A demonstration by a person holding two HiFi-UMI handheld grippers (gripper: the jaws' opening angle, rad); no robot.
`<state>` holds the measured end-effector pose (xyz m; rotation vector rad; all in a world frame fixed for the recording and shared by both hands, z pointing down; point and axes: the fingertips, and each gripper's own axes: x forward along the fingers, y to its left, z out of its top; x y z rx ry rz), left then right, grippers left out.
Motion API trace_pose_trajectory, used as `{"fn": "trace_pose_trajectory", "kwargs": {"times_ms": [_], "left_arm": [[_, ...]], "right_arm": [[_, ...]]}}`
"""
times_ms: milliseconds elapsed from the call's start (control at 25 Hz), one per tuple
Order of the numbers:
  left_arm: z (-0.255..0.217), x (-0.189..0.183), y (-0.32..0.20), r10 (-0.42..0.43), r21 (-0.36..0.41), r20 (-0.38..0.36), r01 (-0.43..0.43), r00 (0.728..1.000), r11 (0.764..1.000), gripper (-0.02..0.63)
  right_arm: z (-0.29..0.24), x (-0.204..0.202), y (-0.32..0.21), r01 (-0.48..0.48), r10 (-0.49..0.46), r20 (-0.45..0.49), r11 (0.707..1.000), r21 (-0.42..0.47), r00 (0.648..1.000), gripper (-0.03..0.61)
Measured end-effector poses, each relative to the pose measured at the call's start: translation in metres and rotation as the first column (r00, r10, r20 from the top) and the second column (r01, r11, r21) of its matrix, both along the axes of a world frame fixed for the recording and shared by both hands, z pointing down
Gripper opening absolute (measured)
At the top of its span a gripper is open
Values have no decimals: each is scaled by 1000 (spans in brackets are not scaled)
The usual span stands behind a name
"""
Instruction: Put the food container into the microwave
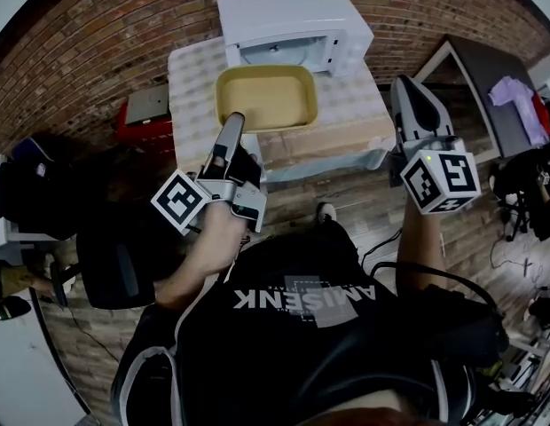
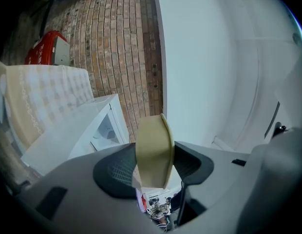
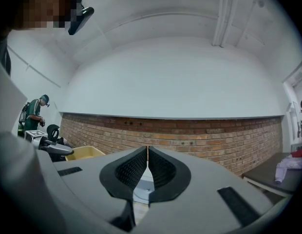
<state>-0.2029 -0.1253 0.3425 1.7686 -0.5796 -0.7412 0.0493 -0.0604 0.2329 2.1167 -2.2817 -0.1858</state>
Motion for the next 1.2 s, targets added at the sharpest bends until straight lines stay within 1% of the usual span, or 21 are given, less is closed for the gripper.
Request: {"fn": "trace_pose_trajectory", "kwargs": {"times_ms": [120, 320, 600, 760, 880, 1040, 1200], "left_arm": [[0, 12, -12, -28, -1, -3, 28, 1000, 1000, 235], [-1, 32, -36, -109, -14, -8, 109, 994, 994, 235], [-5, 60, -75, -208, -16, 22, 209, 978, 978, 235], [-4, 83, -89, -246, -12, 35, 246, 969, 969, 235], [-1, 100, -97, -282, -10, 60, 283, 958, 959, 235], [4, 113, -109, -340, -20, 84, 343, 937, 939, 235], [9, 128, -126, -374, -27, 113, 379, 920, 925, 235]], "right_arm": [[0, 13, -21, 33, -33, -1, 999, 2, 999, 43], [0, 38, -64, 105, -105, -2, 994, -6, 994, 43], [-8, 80, -126, 178, -178, 13, 984, 3, 984, 43], [-5, 103, -153, 218, -218, 25, 976, 6, 976, 43], [-5, 119, -169, 252, -252, 33, 968, 11, 967, 43], [-4, 136, -192, 294, -294, 45, 956, 14, 955, 43], [-2, 152, -216, 327, -327, 55, 945, 15, 943, 43]]}}
